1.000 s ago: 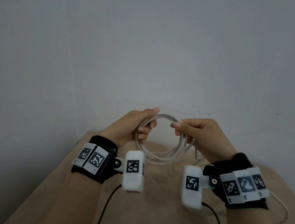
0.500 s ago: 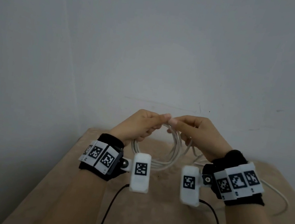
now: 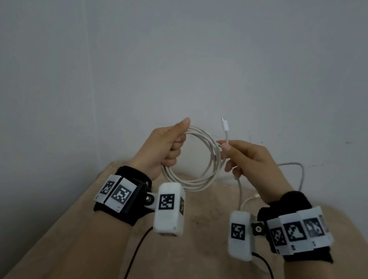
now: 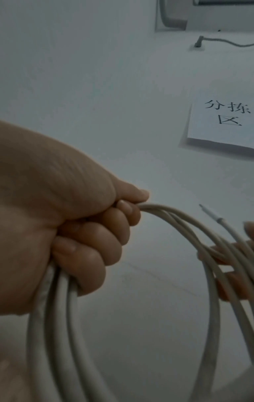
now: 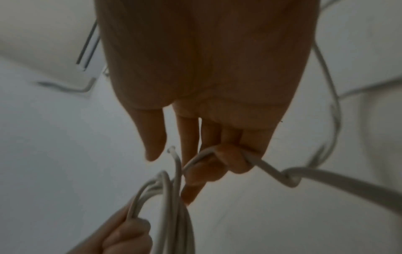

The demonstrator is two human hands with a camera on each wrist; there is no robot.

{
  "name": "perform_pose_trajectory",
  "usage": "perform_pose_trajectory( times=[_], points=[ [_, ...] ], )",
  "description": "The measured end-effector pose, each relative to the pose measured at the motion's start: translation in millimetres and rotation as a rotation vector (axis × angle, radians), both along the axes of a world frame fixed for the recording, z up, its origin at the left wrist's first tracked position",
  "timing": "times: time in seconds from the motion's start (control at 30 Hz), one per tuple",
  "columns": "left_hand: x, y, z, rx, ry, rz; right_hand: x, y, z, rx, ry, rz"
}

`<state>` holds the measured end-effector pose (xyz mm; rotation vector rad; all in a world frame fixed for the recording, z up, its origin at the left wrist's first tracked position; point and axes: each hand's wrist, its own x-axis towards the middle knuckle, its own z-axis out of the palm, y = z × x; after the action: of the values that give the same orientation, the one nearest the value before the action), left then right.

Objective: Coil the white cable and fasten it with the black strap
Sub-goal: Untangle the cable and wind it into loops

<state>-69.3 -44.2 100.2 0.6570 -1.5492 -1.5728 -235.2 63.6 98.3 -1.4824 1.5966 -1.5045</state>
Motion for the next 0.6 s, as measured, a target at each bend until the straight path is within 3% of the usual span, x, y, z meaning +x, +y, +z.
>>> perform_pose_trajectory(
  times=[0.1,0.2,0.37,0.6],
  points=[
    [-2,1,1,0.019,0.023,0.006,6,-4,0,-0.073,0.155,-0.064],
    [-6,4,1,0.046,0.054,-0.01,11,-10,-4,-0.184,0.173,-0.116],
    [-6,6,2,0.054,0.063,-0.026,17,-13,-8,-0.249,0.029,-0.094],
    [-7,7,3,0.088,0.064,-0.054,17,-6,-6,-0.165,-0.277,0.056]
  ],
)
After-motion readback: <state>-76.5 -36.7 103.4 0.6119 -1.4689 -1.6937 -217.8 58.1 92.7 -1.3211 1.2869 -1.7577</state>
